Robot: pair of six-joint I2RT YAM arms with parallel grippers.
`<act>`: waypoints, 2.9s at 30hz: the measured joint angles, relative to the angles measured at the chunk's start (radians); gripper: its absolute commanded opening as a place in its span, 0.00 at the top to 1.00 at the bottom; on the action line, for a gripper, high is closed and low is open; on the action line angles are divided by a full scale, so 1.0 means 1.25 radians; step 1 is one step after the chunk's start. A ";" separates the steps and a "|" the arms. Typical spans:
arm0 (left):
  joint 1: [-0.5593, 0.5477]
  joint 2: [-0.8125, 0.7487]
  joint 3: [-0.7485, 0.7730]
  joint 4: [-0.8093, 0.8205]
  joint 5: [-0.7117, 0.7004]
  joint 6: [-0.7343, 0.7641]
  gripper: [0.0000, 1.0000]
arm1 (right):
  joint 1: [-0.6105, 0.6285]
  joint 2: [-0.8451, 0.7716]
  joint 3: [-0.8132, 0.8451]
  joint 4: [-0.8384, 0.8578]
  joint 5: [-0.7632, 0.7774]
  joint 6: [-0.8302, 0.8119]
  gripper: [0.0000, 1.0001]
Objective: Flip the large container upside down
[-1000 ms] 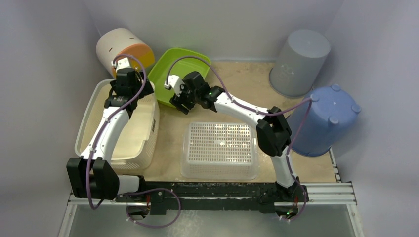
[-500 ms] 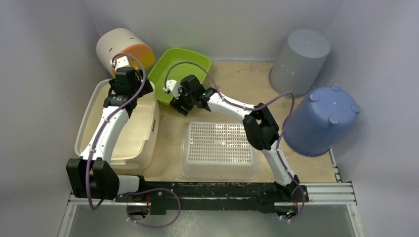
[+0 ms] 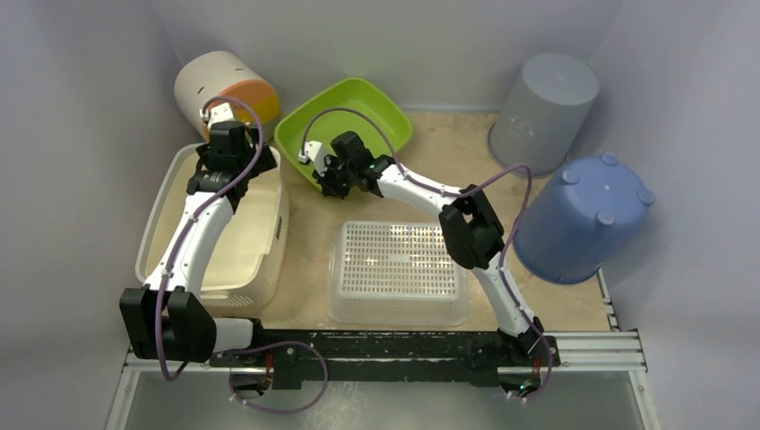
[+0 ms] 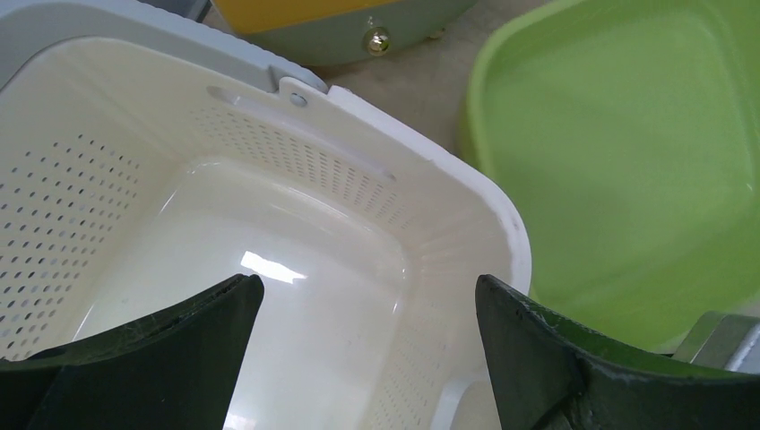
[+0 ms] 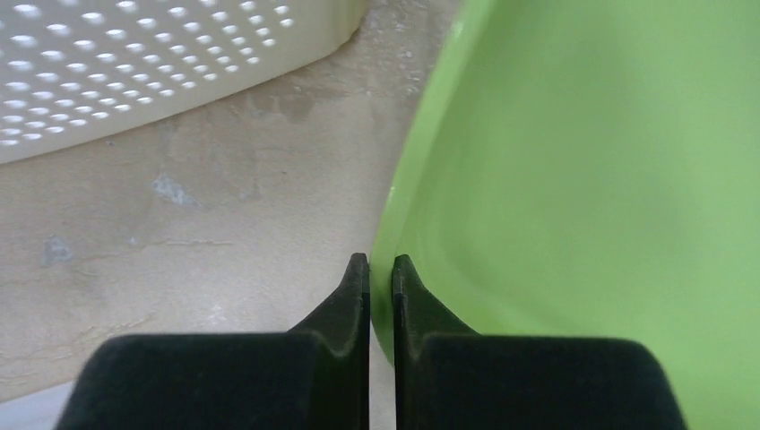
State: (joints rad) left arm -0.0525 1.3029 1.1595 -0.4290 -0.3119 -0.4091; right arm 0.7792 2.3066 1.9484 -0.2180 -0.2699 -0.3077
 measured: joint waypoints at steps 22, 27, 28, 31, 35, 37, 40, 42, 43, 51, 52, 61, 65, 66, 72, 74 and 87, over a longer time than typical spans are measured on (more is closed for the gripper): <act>0.000 -0.086 0.000 -0.017 -0.033 -0.001 0.10 | -0.182 -0.114 0.113 0.217 -0.349 0.533 1.00; 0.000 -0.102 0.000 -0.028 -0.042 0.000 0.09 | -0.226 -0.175 -0.033 0.691 -0.473 0.945 1.00; 0.000 -0.103 0.000 -0.030 -0.043 0.000 0.09 | -0.229 -0.174 -0.060 0.783 -0.481 1.024 1.00; 0.000 -0.105 0.000 -0.033 -0.044 -0.001 0.10 | -0.239 -0.172 -0.161 0.988 -0.482 1.198 1.00; 0.000 -0.105 0.000 -0.036 -0.044 -0.001 0.09 | -0.249 -0.172 -0.341 1.138 -0.425 1.336 1.00; 0.000 -0.105 0.000 -0.036 -0.044 0.000 0.10 | -0.252 -0.204 -0.406 1.173 -0.393 1.338 1.00; 0.000 -0.105 0.000 -0.035 -0.044 0.000 0.09 | -0.265 -0.273 -0.517 1.191 -0.324 1.333 1.00; 0.000 -0.105 0.000 -0.035 -0.044 0.000 0.09 | -0.281 -0.306 -0.577 1.211 -0.276 1.336 1.00; 0.000 -0.104 0.000 -0.035 -0.044 0.000 0.09 | -0.294 -0.321 -0.608 1.224 -0.255 1.340 1.00; 0.000 -0.090 0.000 -0.034 -0.043 0.000 0.09 | -0.398 -0.390 -0.732 1.189 -0.103 1.370 0.92; 0.000 -0.087 0.000 -0.034 -0.042 0.000 0.09 | -0.406 -0.403 -0.745 1.151 -0.091 1.367 0.90; 0.000 -0.067 0.000 -0.016 -0.029 0.000 0.09 | -0.406 -0.426 -0.743 0.648 -0.048 1.224 0.88; 0.000 -0.062 0.000 -0.005 -0.023 0.000 0.09 | -0.406 -0.453 -0.723 0.461 -0.007 1.135 0.87; 0.000 -0.061 0.000 -0.002 -0.023 0.000 0.09 | -0.406 -0.462 -0.721 0.428 0.002 1.114 0.86; 0.000 -0.053 0.000 0.007 -0.016 0.000 0.09 | -0.410 -0.479 -0.692 0.282 0.054 1.008 0.77; 0.000 -0.049 0.000 0.013 -0.013 0.000 0.09 | -0.410 -0.479 -0.676 0.235 0.070 0.977 0.73; 0.000 -0.043 0.000 0.017 -0.011 0.000 0.10 | -0.402 -0.441 -0.470 0.093 0.146 0.754 0.68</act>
State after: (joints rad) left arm -0.0525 1.2491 1.1595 -0.4072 -0.3256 -0.4095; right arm 0.2771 1.7557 1.3609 -0.1013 -0.0872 0.6353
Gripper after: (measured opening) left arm 0.903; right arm 0.310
